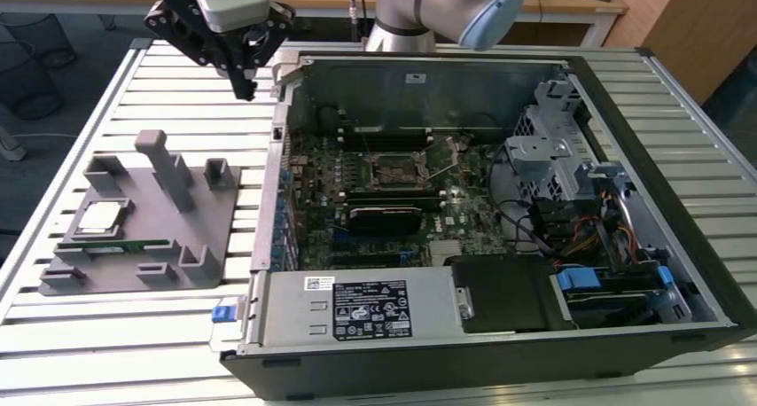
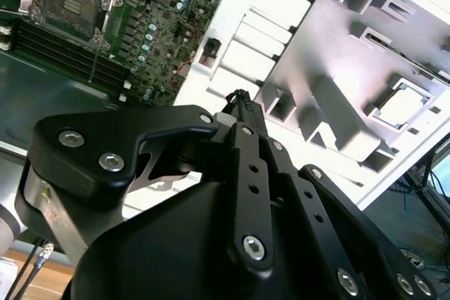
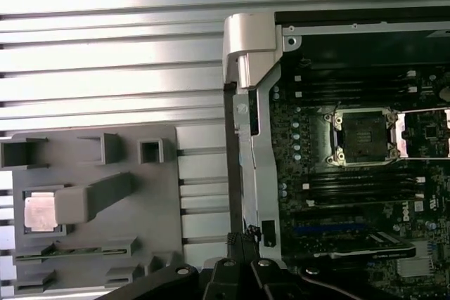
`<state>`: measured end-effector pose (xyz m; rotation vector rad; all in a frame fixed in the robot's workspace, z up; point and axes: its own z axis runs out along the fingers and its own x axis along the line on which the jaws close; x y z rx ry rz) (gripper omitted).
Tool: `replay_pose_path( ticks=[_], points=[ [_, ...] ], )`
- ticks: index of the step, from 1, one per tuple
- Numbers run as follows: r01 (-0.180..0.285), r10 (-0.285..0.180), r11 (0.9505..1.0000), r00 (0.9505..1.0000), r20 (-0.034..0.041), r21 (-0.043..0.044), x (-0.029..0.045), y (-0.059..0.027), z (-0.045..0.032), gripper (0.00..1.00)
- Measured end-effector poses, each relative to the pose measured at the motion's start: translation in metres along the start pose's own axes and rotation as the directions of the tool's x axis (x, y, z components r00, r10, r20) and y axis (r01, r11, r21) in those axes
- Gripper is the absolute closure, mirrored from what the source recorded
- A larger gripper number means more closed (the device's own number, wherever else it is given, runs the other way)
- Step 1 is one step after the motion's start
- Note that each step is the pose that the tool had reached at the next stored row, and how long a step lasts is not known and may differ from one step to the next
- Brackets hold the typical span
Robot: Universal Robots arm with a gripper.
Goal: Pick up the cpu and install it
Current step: 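Reach for the cpu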
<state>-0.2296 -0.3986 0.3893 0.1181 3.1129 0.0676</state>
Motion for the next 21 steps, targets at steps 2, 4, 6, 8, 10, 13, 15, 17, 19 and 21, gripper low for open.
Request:
replay_pose_path(
  ticks=[2, 4, 6, 8, 10, 13, 15, 17, 19, 21],
  points=[
    [0.0, 0.0, 1.0, 1.0, 0.0, 0.0, 0.0043, -0.0003, 0.0, 0.89],
    [0.0, 0.0, 1.0, 1.0, 0.0, 0.0, 0.0087, -0.0006, 0.0, 0.89],
    [0.0, 0.0, 1.0, 1.0, 0.0, -0.0001, 0.0131, -0.0009, 0.0001, 0.89],
    [0.0, 0.0, 1.0, 1.0, 0.0, 0.0, 0.0177, -0.0012, 0.0001, 0.89],
    [0.0, 0.0, 1.0, 1.0, 0.0001, 0.0, 0.022, -0.0016, 0.0001, 0.89],
    [0.0, 0.0, 1.0, 1.0, 0.0001, 0.0, 0.0277, -0.002, 0.0002, 0.89],
    [0.0, 0.0, 1.0, 1.0, 0.0, 0.0, 0.0315, -0.0022, 0.0003, 0.89],
    [0.0, 0.0, 1.0, 1.0, 0.0, 0.0, 0.0351, -0.0024, 0.0004, 0.89],
    [0.0, 0.0, 1.0, 1.0, 0.0001, 0.0, 0.0386, -0.0026, 0.0005, 0.89],
    [0.0, 0.0, 1.0, 1.0, 0.0, 0.0, 0.0421, -0.0028, 0.0006, 0.89]
  ],
)
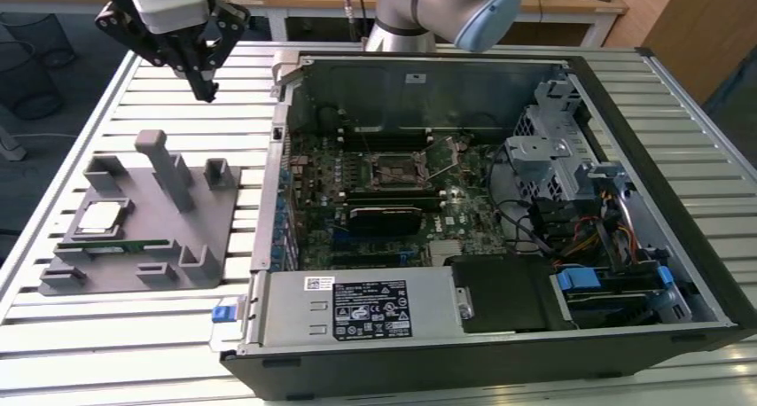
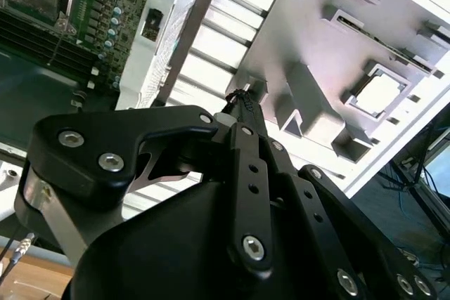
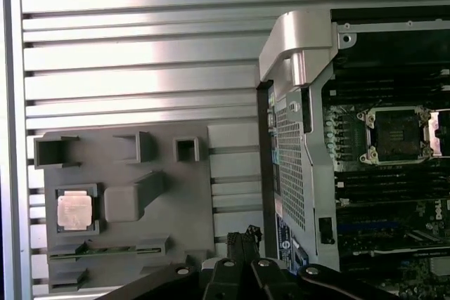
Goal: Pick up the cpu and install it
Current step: 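Reach for the cpu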
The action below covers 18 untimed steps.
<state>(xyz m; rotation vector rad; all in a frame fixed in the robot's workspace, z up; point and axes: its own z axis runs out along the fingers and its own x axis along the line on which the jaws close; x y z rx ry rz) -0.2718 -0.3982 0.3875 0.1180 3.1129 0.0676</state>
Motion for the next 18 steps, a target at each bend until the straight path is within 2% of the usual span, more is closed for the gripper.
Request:
replay_pose_path(
  ticks=[11, 18],
  points=[
    [0.0, 0.0, 1.0, 1.0, 0.0, 0.0, 0.0259, -0.0009, 0.0006, 0.89],
    [0.0, 0.0, 1.0, 1.0, -0.0001, 0.0001, 0.0563, -0.003, 0.0022, 0.89]
  ],
)
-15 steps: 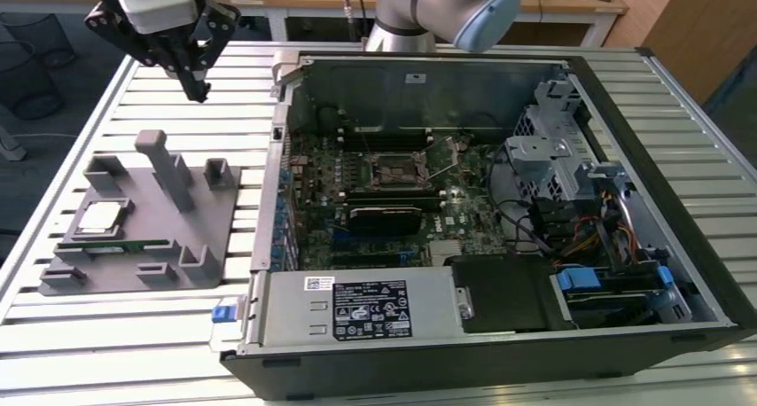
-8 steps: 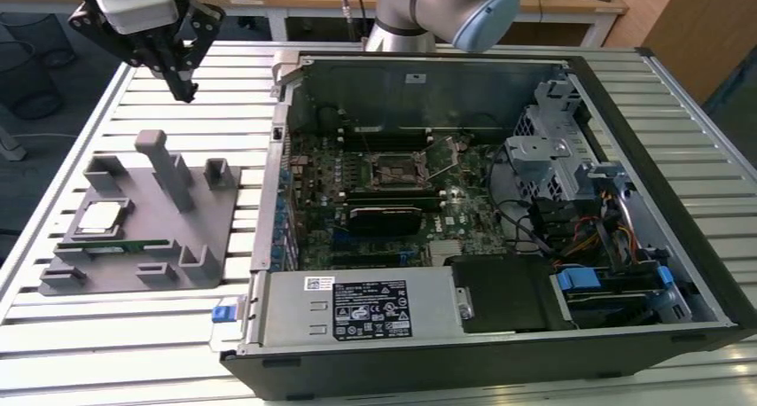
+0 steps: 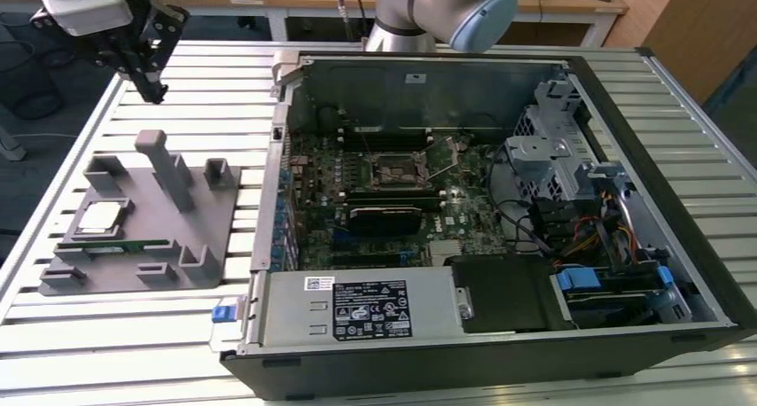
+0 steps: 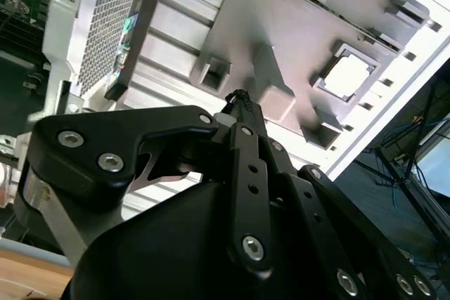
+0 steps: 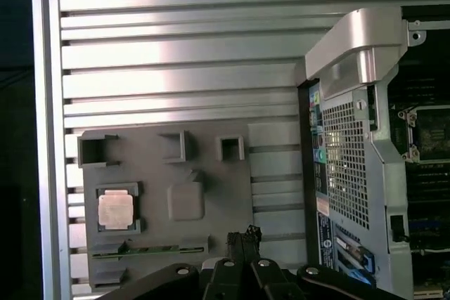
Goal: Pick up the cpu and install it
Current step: 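Reach for the cpu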
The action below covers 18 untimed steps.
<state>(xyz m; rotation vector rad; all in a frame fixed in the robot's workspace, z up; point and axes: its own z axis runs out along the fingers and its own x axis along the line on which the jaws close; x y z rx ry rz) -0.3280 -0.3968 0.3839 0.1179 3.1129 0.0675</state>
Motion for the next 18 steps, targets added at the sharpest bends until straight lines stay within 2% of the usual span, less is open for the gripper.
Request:
replay_pose_path(
  ticks=[4, 10, 18],
  points=[
    [0.0, 0.0, 1.0, 1.0, 0.0, 0.0, 0.0178, -0.0028, 0.0034, 0.89],
    [0.001, -0.001, 1.0, 1.0, -0.0009, -0.0001, 0.0335, -0.0106, 0.0104, 0.89],
    [0.001, -0.001, 1.0, 1.0, -0.001, 0.0, 0.0694, -0.0142, 0.0145, 0.89]
  ],
)
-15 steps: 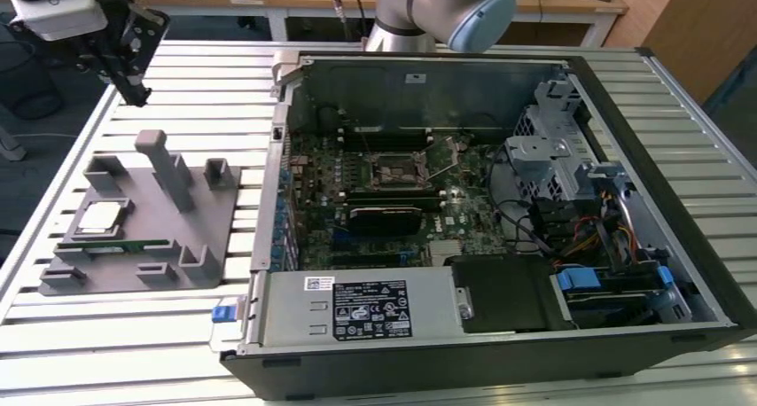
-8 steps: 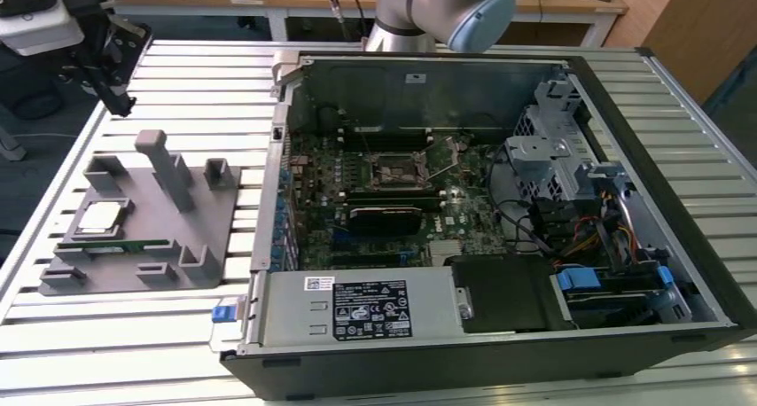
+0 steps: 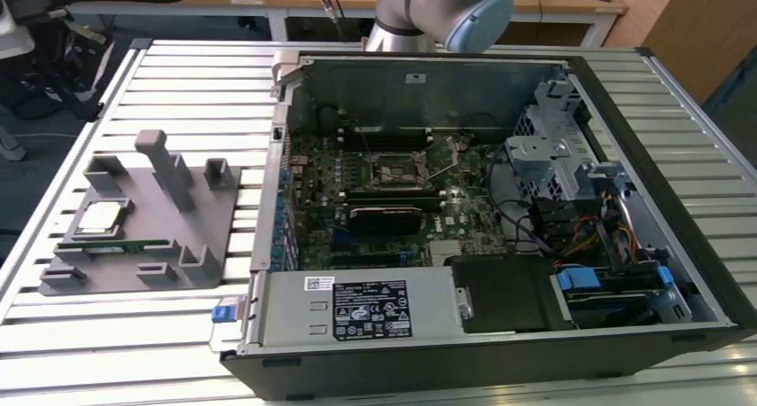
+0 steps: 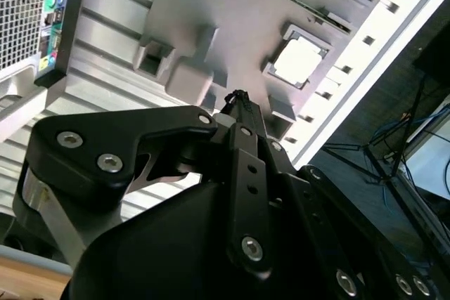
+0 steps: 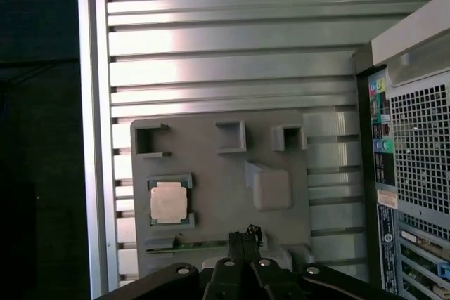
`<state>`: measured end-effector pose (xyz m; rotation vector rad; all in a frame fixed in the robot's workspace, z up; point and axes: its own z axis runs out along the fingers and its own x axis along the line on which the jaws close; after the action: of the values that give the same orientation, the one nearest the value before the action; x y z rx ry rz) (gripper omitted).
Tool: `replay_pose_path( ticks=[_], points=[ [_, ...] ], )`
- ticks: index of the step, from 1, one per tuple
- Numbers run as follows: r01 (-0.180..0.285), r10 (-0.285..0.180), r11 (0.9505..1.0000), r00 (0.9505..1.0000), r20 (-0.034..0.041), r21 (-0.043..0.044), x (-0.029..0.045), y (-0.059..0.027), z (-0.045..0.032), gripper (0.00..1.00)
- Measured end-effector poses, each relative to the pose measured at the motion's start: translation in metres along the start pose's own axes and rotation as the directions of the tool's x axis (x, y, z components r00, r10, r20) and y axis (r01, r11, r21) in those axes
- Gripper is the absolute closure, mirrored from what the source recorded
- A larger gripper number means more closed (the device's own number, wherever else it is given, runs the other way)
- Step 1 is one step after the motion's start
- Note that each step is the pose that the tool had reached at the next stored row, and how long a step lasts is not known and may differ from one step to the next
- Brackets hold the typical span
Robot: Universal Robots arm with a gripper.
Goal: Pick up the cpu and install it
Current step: 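Reach for the cpu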
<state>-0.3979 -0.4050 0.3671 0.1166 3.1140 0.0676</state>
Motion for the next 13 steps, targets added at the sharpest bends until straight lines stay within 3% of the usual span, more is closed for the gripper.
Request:
replay_pose_path(
  ticks=[7, 13],
  points=[
    [0.0, 0.0, 1.0, 1.0, -0.0004, 0.0001, 0.0295, -0.0022, 0.0007, 0.89],
    [0.0, 0.0, 1.0, 1.0, -0.0007, 0.0001, 0.0484, -0.0037, 0.001, 0.89]
  ],
)
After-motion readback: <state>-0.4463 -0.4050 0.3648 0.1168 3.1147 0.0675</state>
